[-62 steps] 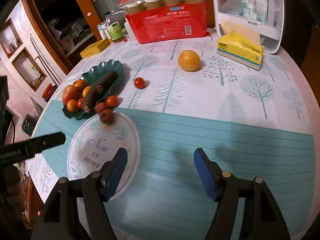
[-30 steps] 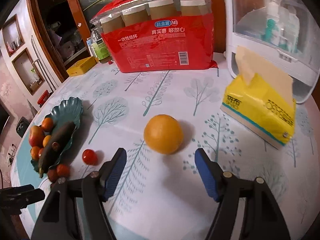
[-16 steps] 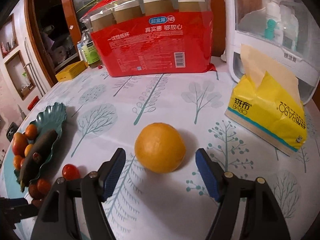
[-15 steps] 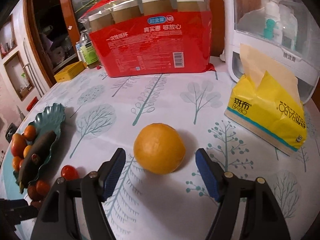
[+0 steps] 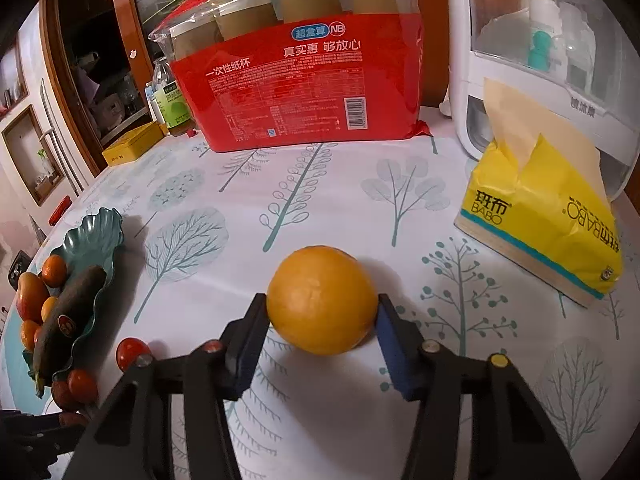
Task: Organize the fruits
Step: 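Move left gripper to the brown lychee while right gripper moves to the large orange, then close left gripper on the brown lychee while right gripper closes on the large orange, then carry the lychee with left gripper to the plate while right gripper carries the large orange there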
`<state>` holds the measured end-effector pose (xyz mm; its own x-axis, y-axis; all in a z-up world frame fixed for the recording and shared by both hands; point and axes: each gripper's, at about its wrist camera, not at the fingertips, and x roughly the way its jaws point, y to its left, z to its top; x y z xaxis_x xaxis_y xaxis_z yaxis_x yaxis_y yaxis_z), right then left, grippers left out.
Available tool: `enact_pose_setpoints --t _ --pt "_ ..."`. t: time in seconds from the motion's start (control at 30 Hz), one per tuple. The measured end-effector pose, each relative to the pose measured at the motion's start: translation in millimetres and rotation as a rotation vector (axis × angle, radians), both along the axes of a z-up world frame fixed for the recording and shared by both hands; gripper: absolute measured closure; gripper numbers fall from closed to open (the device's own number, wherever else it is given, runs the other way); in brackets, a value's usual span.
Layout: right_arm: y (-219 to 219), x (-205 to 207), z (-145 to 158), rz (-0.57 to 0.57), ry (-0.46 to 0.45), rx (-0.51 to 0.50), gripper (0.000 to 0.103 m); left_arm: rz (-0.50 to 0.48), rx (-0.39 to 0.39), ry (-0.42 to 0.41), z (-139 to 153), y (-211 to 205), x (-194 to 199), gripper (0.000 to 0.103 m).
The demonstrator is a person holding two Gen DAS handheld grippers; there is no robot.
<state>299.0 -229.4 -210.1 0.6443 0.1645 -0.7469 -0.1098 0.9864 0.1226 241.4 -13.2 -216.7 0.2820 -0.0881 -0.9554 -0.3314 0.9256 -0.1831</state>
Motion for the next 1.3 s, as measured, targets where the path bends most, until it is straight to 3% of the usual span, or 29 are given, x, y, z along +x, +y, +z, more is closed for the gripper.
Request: enact_pose_setpoints --t 0.3,0.53,0.87,1.3 --pt "-2 -7 2 0.035 0.006 -0.002 0.053 -0.005 -0.017 -0.023 0 3 -3 0.072" --pt "-11 -21 5 0.001 0.027 0.000 0.054 -0.020 -0.039 -0.042 7 1 -13 0.072" --pt "-17 -57 16 -0.051 0.057 0.020 0.054 -0.056 -0.069 -0.085 36 9 -41 0.072" --pt "22 -112 29 -0.078 0.077 0.025 0.054 -0.151 -0.090 -0.130 52 45 -66 0.072"
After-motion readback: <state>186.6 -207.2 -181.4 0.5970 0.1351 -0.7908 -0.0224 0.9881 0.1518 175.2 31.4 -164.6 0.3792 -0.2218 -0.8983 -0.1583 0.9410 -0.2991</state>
